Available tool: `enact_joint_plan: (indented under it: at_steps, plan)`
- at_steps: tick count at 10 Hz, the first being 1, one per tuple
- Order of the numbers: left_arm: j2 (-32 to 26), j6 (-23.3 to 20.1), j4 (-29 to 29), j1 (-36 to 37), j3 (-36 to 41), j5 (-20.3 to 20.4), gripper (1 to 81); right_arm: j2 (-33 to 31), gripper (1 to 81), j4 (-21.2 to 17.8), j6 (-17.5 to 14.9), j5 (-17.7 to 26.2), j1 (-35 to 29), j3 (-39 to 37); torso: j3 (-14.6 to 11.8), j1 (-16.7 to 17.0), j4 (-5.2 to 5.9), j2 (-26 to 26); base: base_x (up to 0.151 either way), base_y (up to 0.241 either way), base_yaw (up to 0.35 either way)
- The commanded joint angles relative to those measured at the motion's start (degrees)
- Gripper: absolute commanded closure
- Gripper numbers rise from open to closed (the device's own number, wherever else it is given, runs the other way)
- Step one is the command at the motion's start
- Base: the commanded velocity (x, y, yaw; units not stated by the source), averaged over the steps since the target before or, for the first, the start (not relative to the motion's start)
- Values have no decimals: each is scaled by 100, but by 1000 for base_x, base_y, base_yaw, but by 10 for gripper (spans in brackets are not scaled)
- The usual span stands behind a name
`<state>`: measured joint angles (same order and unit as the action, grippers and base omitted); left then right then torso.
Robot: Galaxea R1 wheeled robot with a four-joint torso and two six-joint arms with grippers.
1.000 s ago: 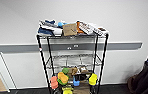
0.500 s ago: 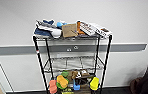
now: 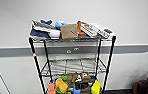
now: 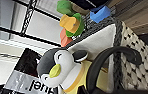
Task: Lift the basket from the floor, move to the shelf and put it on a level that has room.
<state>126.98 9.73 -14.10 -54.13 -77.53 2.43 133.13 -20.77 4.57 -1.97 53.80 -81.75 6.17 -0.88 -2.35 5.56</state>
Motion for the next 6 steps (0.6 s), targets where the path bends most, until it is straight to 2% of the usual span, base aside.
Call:
enact_joint_plan:
  at_steps: [1, 3, 6]
  plan:
    - [-75, 3, 83, 794, 528, 109, 811, -39, 811, 56, 70, 92, -743, 424, 0, 0, 0, 0, 157, 0, 0]
    - [-67, 3, 83, 794, 528, 109, 811, -30, 811, 56, 70, 92, -734, 424, 0, 0, 0, 0, 151, 0, 0]
    - [-58, 3, 83, 785, 528, 101, 811, -39, 811, 56, 70, 92, -743, 433, 0, -5, 0, -2, 117, 0, 0]
